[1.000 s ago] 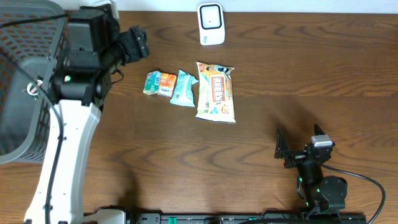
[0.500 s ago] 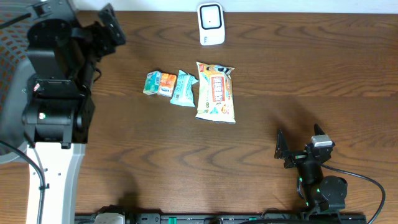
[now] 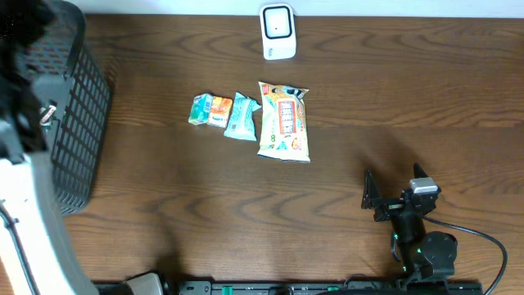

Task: Scan the item barcode
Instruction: 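Open the left gripper and move it back into the basket, then grasp the dark green Zam-Buk ointment box with the left gripper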

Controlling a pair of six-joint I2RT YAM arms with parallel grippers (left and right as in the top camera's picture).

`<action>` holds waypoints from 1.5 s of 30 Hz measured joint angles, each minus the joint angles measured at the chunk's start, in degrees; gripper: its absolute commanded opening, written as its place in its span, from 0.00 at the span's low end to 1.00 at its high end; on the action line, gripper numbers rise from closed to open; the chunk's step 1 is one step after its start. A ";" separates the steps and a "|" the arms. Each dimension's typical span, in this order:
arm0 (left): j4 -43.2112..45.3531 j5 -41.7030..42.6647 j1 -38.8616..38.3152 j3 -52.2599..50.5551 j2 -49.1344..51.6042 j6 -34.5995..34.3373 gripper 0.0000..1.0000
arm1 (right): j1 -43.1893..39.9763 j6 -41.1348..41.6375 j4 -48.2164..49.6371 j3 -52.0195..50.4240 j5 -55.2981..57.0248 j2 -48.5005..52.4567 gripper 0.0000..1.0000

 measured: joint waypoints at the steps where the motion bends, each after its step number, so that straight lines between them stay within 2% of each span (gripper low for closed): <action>1: -1.60 1.77 1.60 2.27 1.97 0.72 0.97 | 0.00 -0.02 0.02 0.00 -0.02 0.00 0.99; 4: -4.09 7.32 5.31 6.40 7.21 3.52 0.97 | 0.00 -0.02 0.00 0.00 0.00 0.00 0.99; 8: -4.52 11.34 8.92 6.97 13.77 6.10 0.97 | 0.00 0.00 0.00 0.00 0.00 0.00 0.99; 13: -4.20 9.01 12.24 6.95 19.58 7.39 0.97 | 0.00 0.00 0.02 0.00 -0.02 0.00 0.99; 20: -4.96 5.16 16.57 6.95 21.64 7.85 0.97 | 0.00 0.00 0.00 0.00 -0.02 0.00 0.99; 25: -5.92 7.08 17.07 6.95 22.88 16.00 0.97 | 0.00 0.00 0.00 0.00 -0.02 0.00 0.99; 26: -6.40 7.58 17.05 6.95 23.34 17.59 1.00 | 0.00 0.00 0.00 0.00 -0.02 0.00 0.99; 29: -7.26 8.81 16.81 6.93 25.90 19.96 0.98 | 0.00 0.00 0.00 0.00 -0.02 0.00 0.99; 41: -9.46 12.20 16.79 6.60 38.97 10.91 0.98 | 0.00 0.00 0.00 0.00 -0.02 0.00 0.99; 45: -11.56 10.73 16.79 6.58 41.27 3.89 0.98 | 0.00 0.00 0.02 0.00 0.00 0.00 0.99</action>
